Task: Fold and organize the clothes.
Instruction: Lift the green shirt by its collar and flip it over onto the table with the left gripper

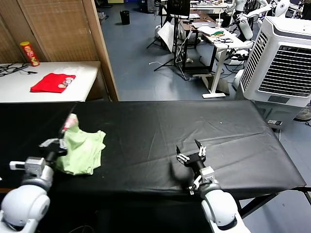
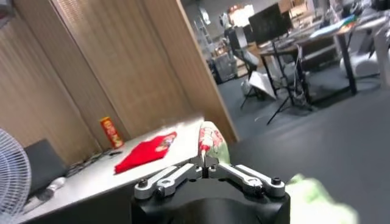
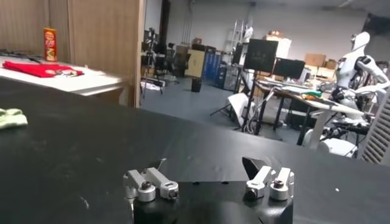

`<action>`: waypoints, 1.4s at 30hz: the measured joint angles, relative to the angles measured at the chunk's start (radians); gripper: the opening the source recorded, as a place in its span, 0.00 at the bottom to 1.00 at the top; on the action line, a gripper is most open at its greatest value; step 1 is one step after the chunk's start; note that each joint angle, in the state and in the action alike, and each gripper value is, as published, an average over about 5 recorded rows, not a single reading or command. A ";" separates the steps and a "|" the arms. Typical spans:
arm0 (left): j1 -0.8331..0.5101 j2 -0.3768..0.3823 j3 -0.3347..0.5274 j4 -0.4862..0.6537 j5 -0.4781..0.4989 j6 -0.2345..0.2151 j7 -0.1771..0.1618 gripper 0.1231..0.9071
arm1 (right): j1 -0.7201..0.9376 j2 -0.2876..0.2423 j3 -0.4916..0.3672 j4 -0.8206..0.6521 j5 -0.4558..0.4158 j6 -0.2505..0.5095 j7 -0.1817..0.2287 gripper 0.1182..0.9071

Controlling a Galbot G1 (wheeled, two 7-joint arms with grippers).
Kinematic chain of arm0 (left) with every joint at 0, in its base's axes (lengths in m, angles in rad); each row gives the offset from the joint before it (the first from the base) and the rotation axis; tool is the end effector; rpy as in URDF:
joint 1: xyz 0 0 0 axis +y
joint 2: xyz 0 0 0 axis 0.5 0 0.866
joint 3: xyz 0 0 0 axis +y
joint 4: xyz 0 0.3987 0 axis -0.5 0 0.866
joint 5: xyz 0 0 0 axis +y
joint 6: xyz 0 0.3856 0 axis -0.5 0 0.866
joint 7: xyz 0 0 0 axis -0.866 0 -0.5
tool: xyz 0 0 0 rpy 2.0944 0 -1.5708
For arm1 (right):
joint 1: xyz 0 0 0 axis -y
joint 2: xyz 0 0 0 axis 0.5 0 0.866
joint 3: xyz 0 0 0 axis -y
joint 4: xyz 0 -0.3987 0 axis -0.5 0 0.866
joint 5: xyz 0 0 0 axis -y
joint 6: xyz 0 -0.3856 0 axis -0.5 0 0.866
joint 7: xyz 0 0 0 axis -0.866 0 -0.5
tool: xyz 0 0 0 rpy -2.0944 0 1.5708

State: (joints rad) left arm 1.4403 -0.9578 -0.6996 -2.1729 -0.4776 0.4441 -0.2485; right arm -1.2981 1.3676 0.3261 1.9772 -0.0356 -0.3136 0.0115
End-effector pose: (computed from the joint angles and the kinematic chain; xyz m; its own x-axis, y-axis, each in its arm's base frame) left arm 0.2448 0.1493 -0.2265 -0.9753 -0.1080 0.1928 -0.0647 0.9738 0.2182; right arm 0.2731 0.0184 -0.3335 -0.9637 -0.1885 0.1889 -0.2227 0.9581 -0.1801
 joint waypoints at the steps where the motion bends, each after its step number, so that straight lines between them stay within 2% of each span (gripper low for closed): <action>1: -0.013 -0.015 0.023 -0.009 -0.041 0.012 -0.016 0.01 | -0.004 0.000 0.002 0.003 -0.002 0.000 0.000 0.86; 4: -0.060 -0.062 0.100 -0.019 -0.137 0.030 -0.053 0.01 | -0.018 0.000 0.011 0.013 -0.006 0.001 0.000 0.86; 8: -0.128 -0.130 0.209 -0.011 -0.173 0.028 -0.070 0.01 | -0.034 -0.001 0.024 0.022 -0.006 0.001 0.000 0.86; 14: -0.207 -0.236 0.346 0.030 -0.143 0.020 -0.069 0.01 | -0.051 -0.002 0.048 0.030 -0.006 0.001 0.000 0.86; 22: -0.237 -0.370 0.468 0.096 -0.103 0.020 -0.068 0.01 | -0.057 -0.003 0.069 0.032 -0.006 -0.001 0.001 0.86; 30: -0.262 -0.411 0.503 0.131 -0.104 0.019 -0.065 0.01 | -0.059 0.004 0.075 0.029 -0.006 -0.001 0.001 0.86; 42: -0.279 -0.396 0.482 0.133 -0.134 0.019 -0.050 0.01 | -0.062 0.003 0.071 0.028 -0.004 -0.001 0.000 0.86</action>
State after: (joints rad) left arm 1.1614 -1.3535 -0.2180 -2.0402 -0.6121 0.4630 -0.2985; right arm -1.3598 1.3706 0.3971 2.0053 -0.0396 -0.3146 0.0112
